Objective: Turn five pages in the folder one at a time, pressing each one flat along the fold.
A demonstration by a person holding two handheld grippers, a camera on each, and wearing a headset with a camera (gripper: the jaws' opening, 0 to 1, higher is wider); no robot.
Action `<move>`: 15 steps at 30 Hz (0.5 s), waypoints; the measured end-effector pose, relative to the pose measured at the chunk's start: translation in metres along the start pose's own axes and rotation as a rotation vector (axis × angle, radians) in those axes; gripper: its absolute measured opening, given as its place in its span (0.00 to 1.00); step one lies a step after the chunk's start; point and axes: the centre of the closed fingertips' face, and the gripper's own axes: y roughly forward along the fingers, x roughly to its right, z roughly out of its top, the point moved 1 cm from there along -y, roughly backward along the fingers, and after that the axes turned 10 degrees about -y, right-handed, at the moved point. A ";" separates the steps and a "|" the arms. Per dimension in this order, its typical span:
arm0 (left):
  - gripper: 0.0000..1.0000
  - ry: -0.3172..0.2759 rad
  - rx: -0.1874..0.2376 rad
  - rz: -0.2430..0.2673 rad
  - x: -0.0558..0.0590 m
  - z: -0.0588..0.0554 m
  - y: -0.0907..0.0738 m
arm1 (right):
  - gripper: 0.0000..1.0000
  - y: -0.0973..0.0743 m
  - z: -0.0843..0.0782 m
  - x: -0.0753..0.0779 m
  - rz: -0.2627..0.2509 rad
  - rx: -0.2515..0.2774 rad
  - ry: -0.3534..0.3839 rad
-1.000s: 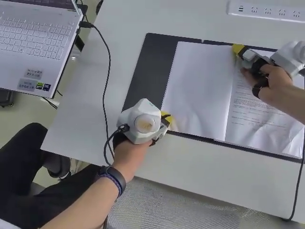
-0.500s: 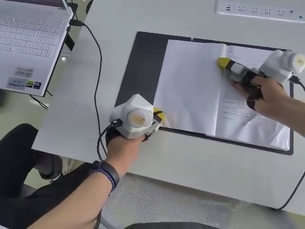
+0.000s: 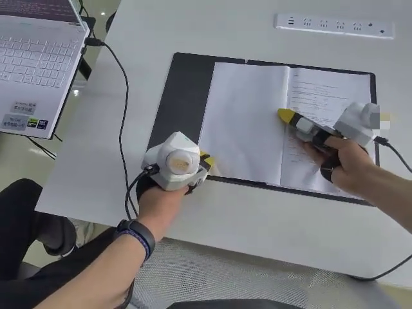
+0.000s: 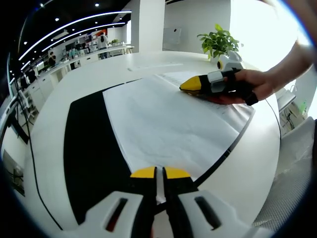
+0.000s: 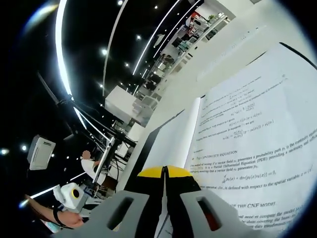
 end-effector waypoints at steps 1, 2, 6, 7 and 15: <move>0.03 0.003 0.000 0.000 0.000 0.000 0.000 | 0.00 -0.002 -0.003 -0.004 0.002 -0.005 -0.002; 0.03 0.004 0.000 0.000 0.000 0.000 0.000 | 0.00 -0.004 -0.006 -0.008 0.004 -0.009 -0.002; 0.01 -0.002 0.002 0.000 -0.001 0.001 -0.001 | 0.00 -0.015 -0.020 -0.021 0.014 -0.029 -0.012; 0.01 -0.002 0.003 -0.001 -0.001 0.001 -0.001 | 0.00 -0.019 -0.024 -0.024 0.015 -0.032 -0.009; 0.00 -0.006 0.004 -0.008 -0.001 0.002 -0.003 | 0.00 -0.036 -0.046 -0.040 0.018 -0.053 0.002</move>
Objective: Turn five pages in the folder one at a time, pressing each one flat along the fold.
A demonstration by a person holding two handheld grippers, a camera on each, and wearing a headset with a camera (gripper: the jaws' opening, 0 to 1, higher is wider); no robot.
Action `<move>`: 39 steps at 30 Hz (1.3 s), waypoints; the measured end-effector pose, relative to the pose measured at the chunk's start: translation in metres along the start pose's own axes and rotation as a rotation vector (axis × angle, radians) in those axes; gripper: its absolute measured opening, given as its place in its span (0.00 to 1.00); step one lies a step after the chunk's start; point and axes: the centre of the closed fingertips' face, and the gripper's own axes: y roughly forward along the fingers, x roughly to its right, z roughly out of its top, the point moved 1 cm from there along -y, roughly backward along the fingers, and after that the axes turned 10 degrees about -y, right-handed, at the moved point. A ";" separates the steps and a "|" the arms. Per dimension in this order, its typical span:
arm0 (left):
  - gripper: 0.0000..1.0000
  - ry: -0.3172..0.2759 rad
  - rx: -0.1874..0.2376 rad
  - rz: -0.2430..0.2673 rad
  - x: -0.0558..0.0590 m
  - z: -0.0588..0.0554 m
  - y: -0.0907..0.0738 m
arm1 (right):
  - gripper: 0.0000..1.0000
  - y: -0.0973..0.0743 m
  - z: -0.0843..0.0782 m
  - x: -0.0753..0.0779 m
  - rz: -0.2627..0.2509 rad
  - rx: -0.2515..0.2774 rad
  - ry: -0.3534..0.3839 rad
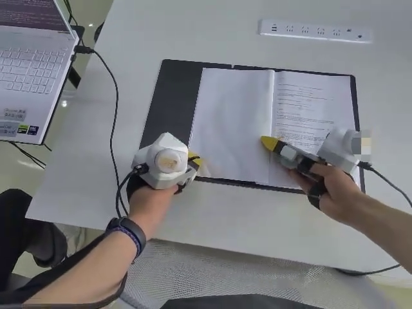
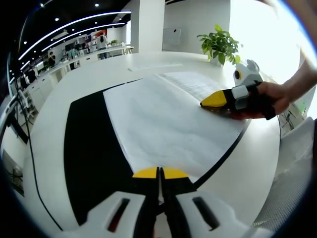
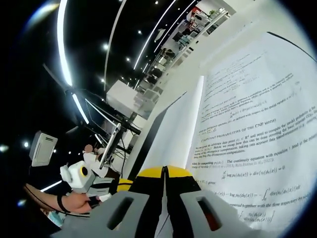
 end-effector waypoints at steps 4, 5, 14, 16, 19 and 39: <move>0.00 -0.003 0.001 0.001 -0.001 0.000 0.000 | 0.00 -0.006 -0.010 -0.007 0.004 -0.020 -0.003; 0.00 -0.003 0.001 0.000 -0.001 0.000 0.000 | 0.00 -0.008 -0.014 -0.010 0.009 -0.030 -0.008; 0.00 0.005 -0.002 -0.007 0.000 0.001 -0.001 | 0.00 -0.022 -0.031 -0.019 0.012 -0.057 -0.009; 0.00 0.005 -0.003 -0.008 0.000 0.000 -0.001 | 0.00 -0.025 -0.035 -0.021 0.013 -0.065 -0.010; 0.00 0.002 -0.003 -0.009 0.000 0.000 -0.001 | 0.00 -0.028 -0.039 -0.022 0.009 -0.070 0.003; 0.00 -0.010 -0.021 -0.014 0.001 0.001 -0.001 | 0.00 -0.035 -0.050 -0.009 -0.012 -0.123 -0.016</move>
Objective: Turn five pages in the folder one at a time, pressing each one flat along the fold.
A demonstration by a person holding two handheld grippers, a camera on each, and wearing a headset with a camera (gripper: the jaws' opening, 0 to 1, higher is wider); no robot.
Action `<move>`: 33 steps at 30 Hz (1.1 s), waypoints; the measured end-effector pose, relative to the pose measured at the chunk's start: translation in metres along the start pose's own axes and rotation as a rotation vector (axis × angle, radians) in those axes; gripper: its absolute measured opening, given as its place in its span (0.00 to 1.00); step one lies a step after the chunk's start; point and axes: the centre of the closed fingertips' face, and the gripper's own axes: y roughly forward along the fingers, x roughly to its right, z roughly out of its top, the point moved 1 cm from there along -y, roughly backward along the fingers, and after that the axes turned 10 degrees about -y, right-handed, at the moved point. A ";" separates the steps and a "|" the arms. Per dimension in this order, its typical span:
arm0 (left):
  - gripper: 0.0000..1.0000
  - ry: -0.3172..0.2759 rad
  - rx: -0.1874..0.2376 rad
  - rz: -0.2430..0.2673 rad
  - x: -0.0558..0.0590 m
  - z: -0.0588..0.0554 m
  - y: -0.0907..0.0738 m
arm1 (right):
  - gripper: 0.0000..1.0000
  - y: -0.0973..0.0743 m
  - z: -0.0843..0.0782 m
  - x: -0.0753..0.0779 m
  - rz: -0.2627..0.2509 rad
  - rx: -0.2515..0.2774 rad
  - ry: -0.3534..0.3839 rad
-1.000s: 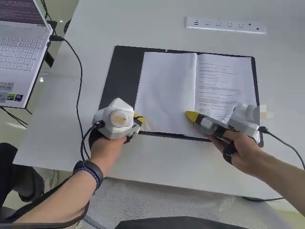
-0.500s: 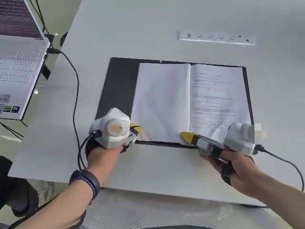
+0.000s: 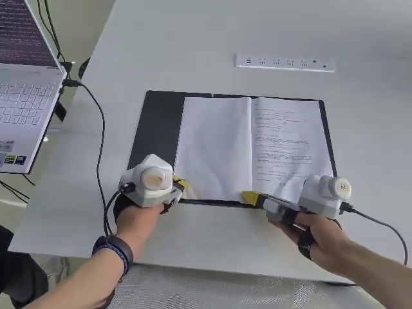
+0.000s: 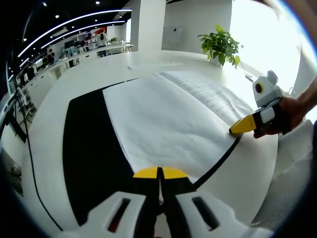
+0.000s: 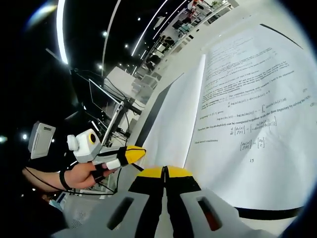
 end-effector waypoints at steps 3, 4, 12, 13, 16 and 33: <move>0.00 0.006 -0.005 0.001 0.000 0.000 0.001 | 0.00 -0.001 0.000 0.000 -0.003 -0.005 -0.003; 0.00 0.003 -0.007 0.000 0.001 0.000 0.000 | 0.00 -0.001 0.000 0.000 -0.005 -0.005 0.000; 0.10 -0.066 -0.015 -0.035 0.007 0.001 -0.002 | 0.00 -0.001 0.000 0.000 -0.014 -0.015 0.001; 0.12 -0.067 -0.010 -0.031 0.007 0.001 -0.003 | 0.00 -0.002 0.000 0.000 -0.015 -0.013 0.000; 0.15 -0.093 -0.004 -0.038 0.007 0.001 -0.006 | 0.00 -0.005 0.001 0.000 -0.018 -0.010 -0.004; 0.23 -0.083 0.023 -0.044 0.013 0.017 -0.026 | 0.18 -0.033 0.024 -0.004 -0.024 -0.010 -0.125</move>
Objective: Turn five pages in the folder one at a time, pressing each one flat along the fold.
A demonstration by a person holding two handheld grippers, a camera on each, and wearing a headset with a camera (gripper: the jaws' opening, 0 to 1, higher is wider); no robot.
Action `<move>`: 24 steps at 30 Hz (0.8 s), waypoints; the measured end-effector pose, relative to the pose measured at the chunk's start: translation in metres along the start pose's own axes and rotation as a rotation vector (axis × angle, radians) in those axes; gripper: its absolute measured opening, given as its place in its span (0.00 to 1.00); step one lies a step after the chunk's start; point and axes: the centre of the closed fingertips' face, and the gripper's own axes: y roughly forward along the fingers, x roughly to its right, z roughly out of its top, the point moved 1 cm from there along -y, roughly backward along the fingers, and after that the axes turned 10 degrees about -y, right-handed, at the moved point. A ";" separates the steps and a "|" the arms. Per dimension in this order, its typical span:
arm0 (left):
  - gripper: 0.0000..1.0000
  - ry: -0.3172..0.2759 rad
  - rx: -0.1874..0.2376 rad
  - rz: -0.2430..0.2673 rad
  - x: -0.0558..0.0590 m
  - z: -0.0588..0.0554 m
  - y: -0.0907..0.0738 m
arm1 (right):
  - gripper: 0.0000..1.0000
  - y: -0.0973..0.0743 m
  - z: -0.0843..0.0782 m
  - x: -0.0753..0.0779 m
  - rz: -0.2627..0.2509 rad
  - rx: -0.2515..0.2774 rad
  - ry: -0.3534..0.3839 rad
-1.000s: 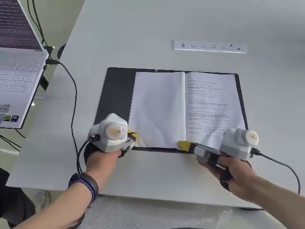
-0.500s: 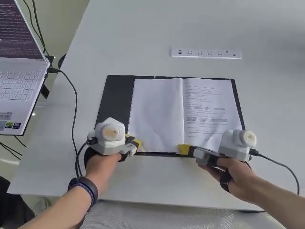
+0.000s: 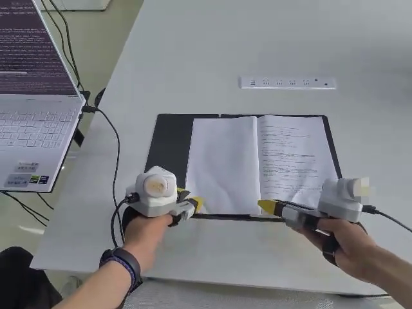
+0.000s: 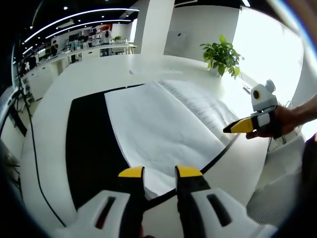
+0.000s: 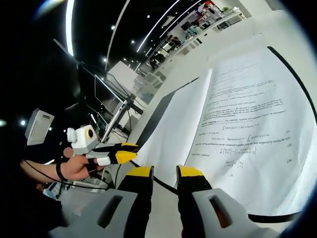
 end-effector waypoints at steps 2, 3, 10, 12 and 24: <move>0.24 0.001 0.010 -0.004 0.001 0.005 -0.002 | 0.20 -0.006 0.006 0.006 -0.020 0.004 -0.032; 0.24 0.001 0.014 -0.005 0.002 0.006 -0.003 | 0.21 -0.009 0.008 0.007 -0.028 0.005 -0.042; 0.28 0.015 0.044 -0.025 0.008 0.022 -0.012 | 0.27 -0.037 0.032 0.020 -0.097 0.052 -0.108; 0.30 0.010 0.057 -0.031 0.010 0.026 -0.015 | 0.29 -0.044 0.036 0.022 -0.114 0.058 -0.121; 0.37 0.089 0.092 -0.032 0.013 0.047 -0.042 | 0.41 -0.095 0.059 0.026 -0.211 0.094 -0.242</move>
